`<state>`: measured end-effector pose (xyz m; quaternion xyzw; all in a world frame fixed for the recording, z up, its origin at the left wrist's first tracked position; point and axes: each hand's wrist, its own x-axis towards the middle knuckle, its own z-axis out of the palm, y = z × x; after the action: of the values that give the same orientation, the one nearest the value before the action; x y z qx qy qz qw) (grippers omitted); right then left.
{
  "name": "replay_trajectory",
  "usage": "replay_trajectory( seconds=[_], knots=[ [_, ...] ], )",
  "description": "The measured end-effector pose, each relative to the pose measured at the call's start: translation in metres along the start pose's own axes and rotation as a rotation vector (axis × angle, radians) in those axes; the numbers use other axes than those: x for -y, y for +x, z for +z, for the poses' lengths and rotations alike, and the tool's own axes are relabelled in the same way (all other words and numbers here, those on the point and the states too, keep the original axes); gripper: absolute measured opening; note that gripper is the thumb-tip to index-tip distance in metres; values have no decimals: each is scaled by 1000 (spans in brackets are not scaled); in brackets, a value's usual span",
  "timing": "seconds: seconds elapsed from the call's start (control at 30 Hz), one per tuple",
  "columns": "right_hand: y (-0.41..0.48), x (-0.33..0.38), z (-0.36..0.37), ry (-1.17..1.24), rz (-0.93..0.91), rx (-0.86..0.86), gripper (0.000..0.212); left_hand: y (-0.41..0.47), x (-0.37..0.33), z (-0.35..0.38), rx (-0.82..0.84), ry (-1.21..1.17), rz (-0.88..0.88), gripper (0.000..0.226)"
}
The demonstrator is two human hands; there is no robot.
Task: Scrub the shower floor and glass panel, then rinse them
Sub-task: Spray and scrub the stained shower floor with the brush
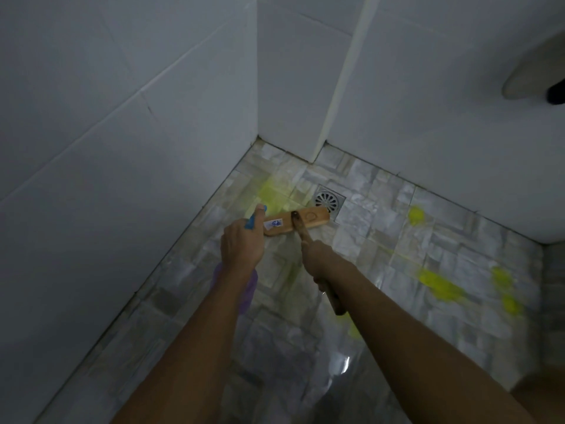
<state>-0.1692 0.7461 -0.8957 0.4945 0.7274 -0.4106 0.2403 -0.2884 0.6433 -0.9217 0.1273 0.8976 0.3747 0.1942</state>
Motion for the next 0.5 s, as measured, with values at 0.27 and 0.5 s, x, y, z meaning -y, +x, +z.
replay_trajectory(
  seconds=[0.27, 0.5],
  knots=[
    [-19, -20, 17, 23, -3, 20, 45, 10, 12, -4, -77, -26, -40, 75],
    [-12, -12, 19, -37, -23, 40, 43, 18, 23, -11, -224, -138, 15, 74]
  ],
)
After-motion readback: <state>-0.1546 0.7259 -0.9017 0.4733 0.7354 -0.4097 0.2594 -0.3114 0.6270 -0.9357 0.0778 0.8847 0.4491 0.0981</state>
